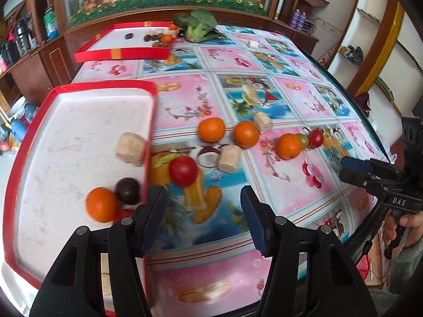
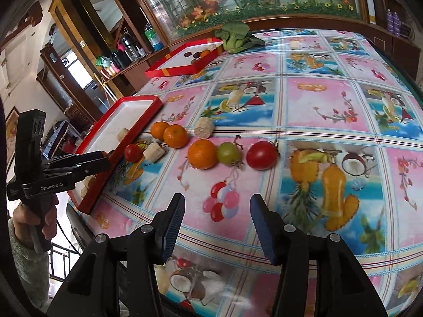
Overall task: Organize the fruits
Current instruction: 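Open both tools in the tray and withdraw them toward the fruits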
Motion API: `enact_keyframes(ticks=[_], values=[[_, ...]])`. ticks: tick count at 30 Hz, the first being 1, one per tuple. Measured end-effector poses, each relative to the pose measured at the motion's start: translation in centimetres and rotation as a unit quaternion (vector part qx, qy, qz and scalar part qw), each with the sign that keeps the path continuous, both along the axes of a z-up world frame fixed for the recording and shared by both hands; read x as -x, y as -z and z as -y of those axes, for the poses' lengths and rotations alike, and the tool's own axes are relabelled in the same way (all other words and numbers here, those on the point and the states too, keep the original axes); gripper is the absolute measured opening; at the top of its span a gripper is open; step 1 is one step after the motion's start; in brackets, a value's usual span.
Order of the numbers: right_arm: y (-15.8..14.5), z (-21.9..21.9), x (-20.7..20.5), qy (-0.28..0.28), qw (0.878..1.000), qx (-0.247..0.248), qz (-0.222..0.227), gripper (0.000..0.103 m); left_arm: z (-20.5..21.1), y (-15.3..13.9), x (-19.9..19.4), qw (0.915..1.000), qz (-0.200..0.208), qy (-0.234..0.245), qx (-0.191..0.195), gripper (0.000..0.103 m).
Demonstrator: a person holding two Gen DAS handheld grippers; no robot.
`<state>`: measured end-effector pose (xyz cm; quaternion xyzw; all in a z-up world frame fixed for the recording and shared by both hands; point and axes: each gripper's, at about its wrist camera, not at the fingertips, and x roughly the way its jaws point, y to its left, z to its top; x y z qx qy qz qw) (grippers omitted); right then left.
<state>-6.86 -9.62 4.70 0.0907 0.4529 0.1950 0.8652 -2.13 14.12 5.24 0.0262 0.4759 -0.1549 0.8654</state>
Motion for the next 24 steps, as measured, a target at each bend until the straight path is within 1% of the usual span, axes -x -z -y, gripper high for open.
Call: enact_keyframes(ticks=[4, 5, 10, 12, 14, 18, 20, 24], values=[[-0.1, 0.7, -0.2, 0.008, 1.000, 0.024, 0.008, 0.054, 2.1, 0.1, 0.0, 0.9989, 0.023, 0.019, -0.037, 0.056], [-0.1, 0.7, -0.3, 0.009, 1.000, 0.027, 0.008, 0.054, 2.5, 0.1, -0.1, 0.9986, 0.024, 0.024, -0.040, 0.056], [0.3, 0.9, -0.6, 0.006, 1.000, 0.025, 0.004, 0.051, 3.5, 0.4, -1.2, 0.9982, 0.023, 0.034, -0.043, 0.056], [0.3, 0.7, -0.7, 0.003, 1.000, 0.021, 0.002, 0.051, 3.8, 0.7, -1.8, 0.9985, 0.017, 0.033, -0.040, 0.053], [0.4, 0.3, -0.7, -0.006, 1.000, 0.012, 0.001, 0.048, 4.1, 0.9, -2.1, 0.9985, 0.014, 0.036, -0.040, 0.051], [0.6, -1.2, -0.9, -0.032, 0.999, -0.004, -0.008, 0.045, 5.3, 1.5, -2.8, 0.9974, 0.010, 0.048, -0.053, 0.044], [0.9, -2.1, -1.1, -0.043, 0.999, -0.009, -0.014, 0.044, 5.8, 2.0, -3.2, 0.9968, 0.005, 0.051, -0.061, 0.039], [1.2, -3.7, -2.1, -0.055, 0.998, -0.007, -0.017, 0.044, 6.1, 2.8, -3.7, 0.9963, -0.004, 0.052, -0.068, 0.039]])
